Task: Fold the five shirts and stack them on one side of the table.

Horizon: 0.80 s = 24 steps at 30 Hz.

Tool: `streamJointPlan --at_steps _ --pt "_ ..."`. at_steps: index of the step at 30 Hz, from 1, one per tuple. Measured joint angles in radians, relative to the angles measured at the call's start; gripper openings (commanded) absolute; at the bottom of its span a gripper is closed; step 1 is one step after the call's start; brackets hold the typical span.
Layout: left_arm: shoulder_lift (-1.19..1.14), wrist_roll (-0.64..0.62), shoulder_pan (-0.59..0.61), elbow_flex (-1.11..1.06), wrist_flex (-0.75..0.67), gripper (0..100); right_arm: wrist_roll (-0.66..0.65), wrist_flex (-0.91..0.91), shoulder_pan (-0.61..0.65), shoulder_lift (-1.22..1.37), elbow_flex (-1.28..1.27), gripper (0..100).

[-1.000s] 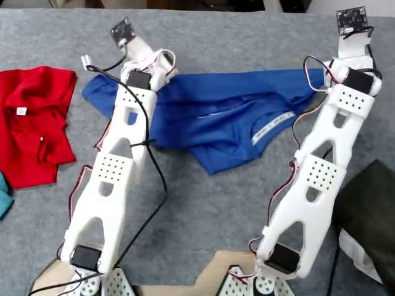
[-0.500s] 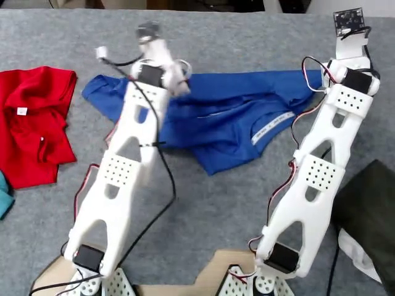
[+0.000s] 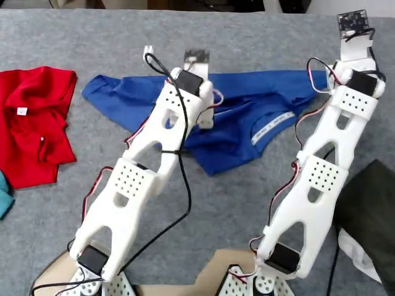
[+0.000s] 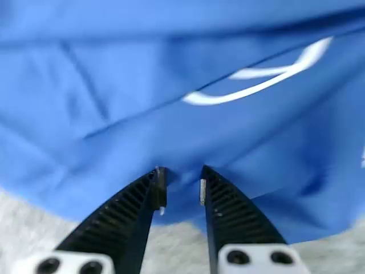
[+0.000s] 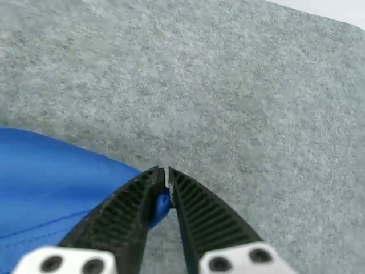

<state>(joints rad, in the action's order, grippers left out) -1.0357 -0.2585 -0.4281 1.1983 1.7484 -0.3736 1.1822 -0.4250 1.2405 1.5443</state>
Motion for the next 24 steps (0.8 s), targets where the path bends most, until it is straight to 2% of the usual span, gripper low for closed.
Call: streamJointPlan --at_steps 6,13,24 --pt "0.124 0.046 0.035 -0.310 0.000 11 -0.005 -0.057 -0.037 0.006 0.020 0.8" --pt "0.157 0.055 0.115 -0.445 -0.068 11 -0.005 -0.058 -0.040 0.006 0.021 0.6" --pt "0.264 0.054 0.035 -0.723 -0.204 6 -0.035 -0.058 -0.040 0.006 0.021 0.6"
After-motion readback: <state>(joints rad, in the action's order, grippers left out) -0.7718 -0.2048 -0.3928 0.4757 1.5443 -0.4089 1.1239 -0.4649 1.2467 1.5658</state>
